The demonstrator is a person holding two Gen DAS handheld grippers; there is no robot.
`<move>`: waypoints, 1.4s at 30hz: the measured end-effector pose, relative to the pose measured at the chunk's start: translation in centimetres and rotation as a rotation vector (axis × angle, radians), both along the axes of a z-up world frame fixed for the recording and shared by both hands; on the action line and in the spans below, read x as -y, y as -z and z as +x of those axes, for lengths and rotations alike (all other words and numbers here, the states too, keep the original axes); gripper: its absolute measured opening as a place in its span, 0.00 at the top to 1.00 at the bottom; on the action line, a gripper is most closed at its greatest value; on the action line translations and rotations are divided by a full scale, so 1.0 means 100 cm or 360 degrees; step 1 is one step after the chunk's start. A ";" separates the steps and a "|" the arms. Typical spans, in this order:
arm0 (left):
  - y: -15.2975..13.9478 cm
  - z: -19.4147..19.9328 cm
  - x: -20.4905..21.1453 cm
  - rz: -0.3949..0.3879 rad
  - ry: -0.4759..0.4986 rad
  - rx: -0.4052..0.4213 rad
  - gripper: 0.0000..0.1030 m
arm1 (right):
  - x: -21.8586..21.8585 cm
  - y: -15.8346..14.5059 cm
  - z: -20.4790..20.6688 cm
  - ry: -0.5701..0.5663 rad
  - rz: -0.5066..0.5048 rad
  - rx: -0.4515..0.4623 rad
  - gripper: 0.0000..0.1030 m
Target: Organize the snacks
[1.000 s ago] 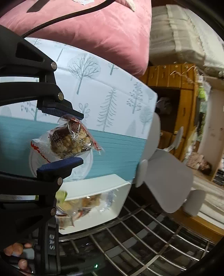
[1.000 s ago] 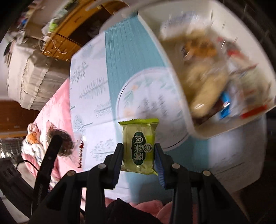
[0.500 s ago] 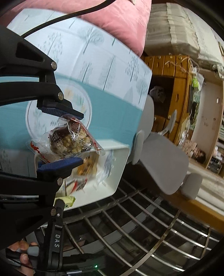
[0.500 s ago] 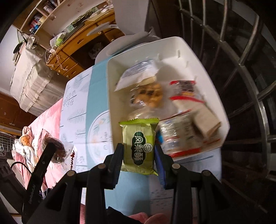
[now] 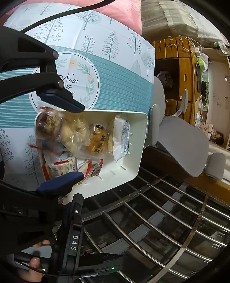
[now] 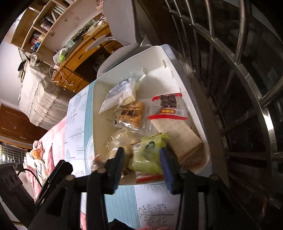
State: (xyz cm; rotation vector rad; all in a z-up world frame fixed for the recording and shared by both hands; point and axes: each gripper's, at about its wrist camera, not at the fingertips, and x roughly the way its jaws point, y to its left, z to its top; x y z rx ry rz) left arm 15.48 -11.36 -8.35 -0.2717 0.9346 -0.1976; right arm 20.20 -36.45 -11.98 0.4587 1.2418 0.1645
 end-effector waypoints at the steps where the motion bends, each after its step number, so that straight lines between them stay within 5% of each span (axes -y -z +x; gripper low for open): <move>1: -0.001 0.001 0.001 0.0007 0.0005 -0.0012 0.29 | 0.003 0.000 -0.001 0.0013 0.0002 0.0000 0.51; 5: -0.001 0.000 0.002 0.0033 0.0021 -0.0052 0.20 | 0.010 0.003 -0.008 0.0056 -0.0021 -0.0007 0.39; 14: 0.004 -0.024 -0.013 0.0062 0.0104 -0.0141 0.20 | 0.010 0.022 -0.049 0.0130 -0.0137 -0.0109 0.30; 25: 0.001 -0.080 -0.080 0.0130 0.0224 -0.0239 0.20 | -0.058 0.037 -0.109 0.0091 -0.0302 -0.0253 0.24; 34: -0.028 -0.101 -0.157 0.0188 0.0268 -0.0225 0.20 | -0.139 0.003 -0.148 0.0038 -0.0337 -0.0162 0.20; 42: -0.084 -0.119 -0.193 0.0263 0.0241 -0.0151 0.20 | -0.183 -0.049 -0.178 0.0019 -0.0345 -0.0089 0.18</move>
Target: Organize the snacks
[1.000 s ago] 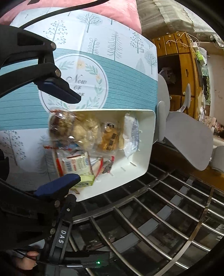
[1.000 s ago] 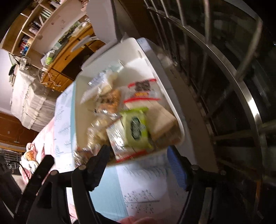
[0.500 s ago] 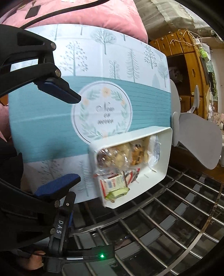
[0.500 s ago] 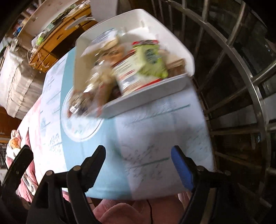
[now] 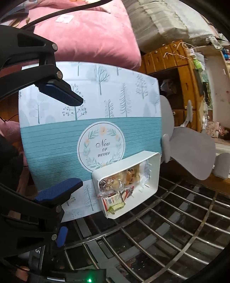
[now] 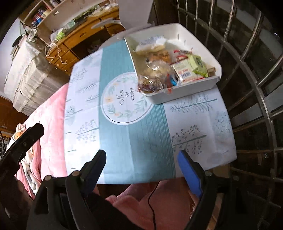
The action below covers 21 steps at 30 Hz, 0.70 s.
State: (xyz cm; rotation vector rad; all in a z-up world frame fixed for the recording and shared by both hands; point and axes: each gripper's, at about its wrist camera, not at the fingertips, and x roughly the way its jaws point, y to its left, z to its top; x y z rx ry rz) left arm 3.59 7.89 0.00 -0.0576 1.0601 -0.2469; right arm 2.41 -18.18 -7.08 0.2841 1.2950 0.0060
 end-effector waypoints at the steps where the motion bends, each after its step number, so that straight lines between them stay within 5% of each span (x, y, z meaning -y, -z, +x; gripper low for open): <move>1: -0.007 -0.003 0.001 0.0008 0.0013 0.0009 0.20 | -0.001 -0.006 -0.003 0.0002 -0.0009 -0.0004 0.17; 4: -0.026 -0.014 0.005 0.0009 0.0045 0.0060 0.18 | -0.007 -0.034 -0.010 -0.0032 0.0037 0.0033 0.16; 9: -0.031 -0.032 0.017 0.0046 -0.0031 0.0087 0.17 | -0.021 -0.058 -0.024 -0.0145 -0.0120 0.0187 0.16; 13: -0.022 -0.045 0.032 0.0116 -0.0027 0.0092 0.17 | -0.016 -0.054 -0.038 -0.0105 -0.0278 0.0213 0.15; 21: 0.000 -0.053 0.039 0.0156 -0.0130 0.0073 0.17 | 0.004 -0.036 -0.056 -0.0054 -0.0213 0.0219 0.15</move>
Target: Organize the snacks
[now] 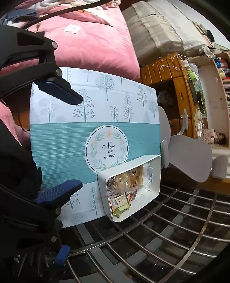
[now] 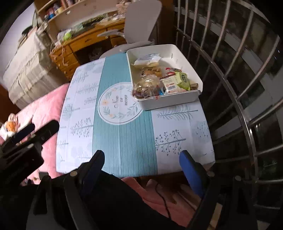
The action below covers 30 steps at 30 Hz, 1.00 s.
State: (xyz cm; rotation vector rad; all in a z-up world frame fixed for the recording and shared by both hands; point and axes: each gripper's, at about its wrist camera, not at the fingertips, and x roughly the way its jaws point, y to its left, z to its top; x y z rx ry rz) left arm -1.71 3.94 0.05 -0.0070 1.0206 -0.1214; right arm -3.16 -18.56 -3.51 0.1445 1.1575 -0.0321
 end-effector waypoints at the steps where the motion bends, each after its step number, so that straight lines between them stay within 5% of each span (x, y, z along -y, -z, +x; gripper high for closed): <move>1: 0.000 -0.001 0.001 0.0011 -0.0001 0.0007 0.17 | 0.002 -0.002 -0.001 0.0011 0.0011 0.0025 0.15; 6: -0.004 -0.003 0.008 0.0046 0.0006 0.0052 0.04 | 0.004 -0.010 -0.004 0.0006 0.0024 0.0121 0.12; 12: -0.005 -0.002 0.010 0.0103 -0.0012 0.0069 0.04 | 0.003 -0.010 -0.002 -0.0020 0.0041 0.0128 0.01; 30: -0.005 -0.009 0.013 0.0148 -0.0040 0.0100 0.04 | 0.009 -0.002 -0.003 -0.0011 0.0061 0.0062 0.00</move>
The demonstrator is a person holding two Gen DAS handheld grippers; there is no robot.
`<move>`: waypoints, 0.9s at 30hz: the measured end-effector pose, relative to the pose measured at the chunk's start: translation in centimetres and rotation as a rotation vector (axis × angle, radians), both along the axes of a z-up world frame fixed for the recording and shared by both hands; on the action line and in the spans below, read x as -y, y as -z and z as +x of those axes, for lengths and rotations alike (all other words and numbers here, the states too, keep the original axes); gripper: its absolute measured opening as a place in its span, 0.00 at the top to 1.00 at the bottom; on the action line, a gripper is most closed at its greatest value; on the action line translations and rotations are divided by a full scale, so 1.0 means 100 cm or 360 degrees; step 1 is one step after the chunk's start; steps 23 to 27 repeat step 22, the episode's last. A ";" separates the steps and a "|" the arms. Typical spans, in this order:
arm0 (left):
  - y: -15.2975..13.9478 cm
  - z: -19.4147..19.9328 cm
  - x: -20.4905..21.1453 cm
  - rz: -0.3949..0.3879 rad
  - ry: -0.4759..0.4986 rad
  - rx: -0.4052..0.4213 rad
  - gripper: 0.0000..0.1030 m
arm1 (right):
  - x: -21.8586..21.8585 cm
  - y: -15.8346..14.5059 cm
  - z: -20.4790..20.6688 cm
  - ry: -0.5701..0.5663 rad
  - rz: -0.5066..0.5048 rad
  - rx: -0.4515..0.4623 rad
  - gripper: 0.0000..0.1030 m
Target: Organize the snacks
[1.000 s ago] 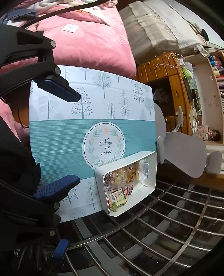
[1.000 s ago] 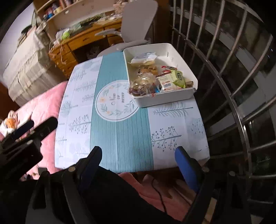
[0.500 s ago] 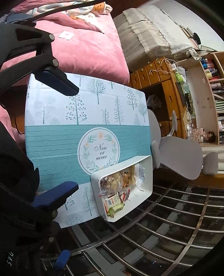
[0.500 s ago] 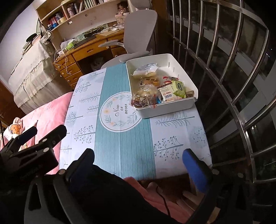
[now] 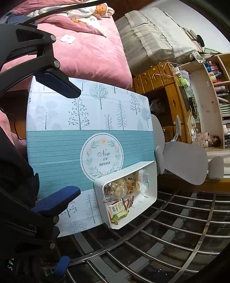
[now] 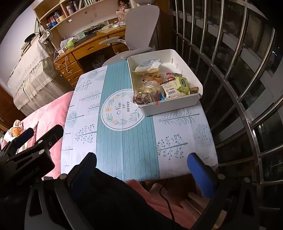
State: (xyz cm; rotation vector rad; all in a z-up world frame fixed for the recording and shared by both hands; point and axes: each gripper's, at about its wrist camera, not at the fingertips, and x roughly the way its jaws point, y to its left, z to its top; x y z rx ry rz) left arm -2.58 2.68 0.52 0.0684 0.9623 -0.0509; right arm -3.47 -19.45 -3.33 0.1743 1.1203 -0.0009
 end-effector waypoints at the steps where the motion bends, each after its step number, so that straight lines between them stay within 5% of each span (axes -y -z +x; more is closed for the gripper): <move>1: 0.001 -0.001 -0.001 0.0001 -0.0001 -0.0005 0.04 | 0.000 0.001 0.000 -0.0001 0.0001 -0.0003 0.00; 27: 0.001 -0.006 0.000 0.0032 -0.0019 -0.0022 0.04 | 0.006 0.009 0.000 -0.0008 0.0013 -0.0035 0.00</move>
